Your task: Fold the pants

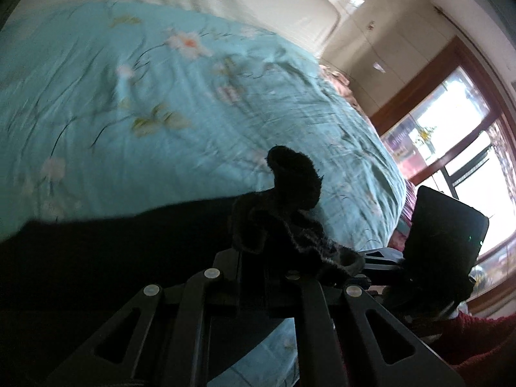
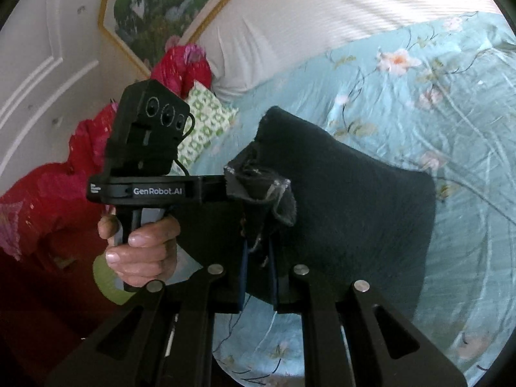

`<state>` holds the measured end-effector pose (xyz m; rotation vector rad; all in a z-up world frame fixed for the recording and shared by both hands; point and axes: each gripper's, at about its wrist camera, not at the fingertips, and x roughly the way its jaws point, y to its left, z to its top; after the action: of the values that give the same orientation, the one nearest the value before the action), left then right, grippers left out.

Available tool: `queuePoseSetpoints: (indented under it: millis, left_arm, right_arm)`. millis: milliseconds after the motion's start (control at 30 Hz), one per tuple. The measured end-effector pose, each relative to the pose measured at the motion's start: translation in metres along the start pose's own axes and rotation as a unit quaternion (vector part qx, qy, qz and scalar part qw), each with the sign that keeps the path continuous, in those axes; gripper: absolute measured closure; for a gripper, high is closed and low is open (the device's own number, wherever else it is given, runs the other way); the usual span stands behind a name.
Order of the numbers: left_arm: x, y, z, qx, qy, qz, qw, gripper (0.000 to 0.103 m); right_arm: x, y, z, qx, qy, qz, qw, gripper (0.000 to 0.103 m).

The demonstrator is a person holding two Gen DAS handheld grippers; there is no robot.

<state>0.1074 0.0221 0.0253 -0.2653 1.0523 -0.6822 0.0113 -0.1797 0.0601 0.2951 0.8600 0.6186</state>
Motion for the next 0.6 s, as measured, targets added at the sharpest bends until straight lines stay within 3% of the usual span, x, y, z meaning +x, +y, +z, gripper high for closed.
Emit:
queuePoseSetpoints:
  millis: [267, 600]
  left_arm:
    - [-0.001, 0.030, -0.019, -0.052, -0.002, 0.030, 0.9982, 0.095]
    - [-0.006, 0.050, -0.031, -0.100, -0.023, 0.051, 0.9934, 0.088]
  right_arm:
    - [0.029, 0.003, -0.009, -0.017, 0.051, -0.021, 0.998, 0.090]
    - [0.042, 0.004, -0.013, -0.022, 0.077, -0.032, 0.996, 0.088]
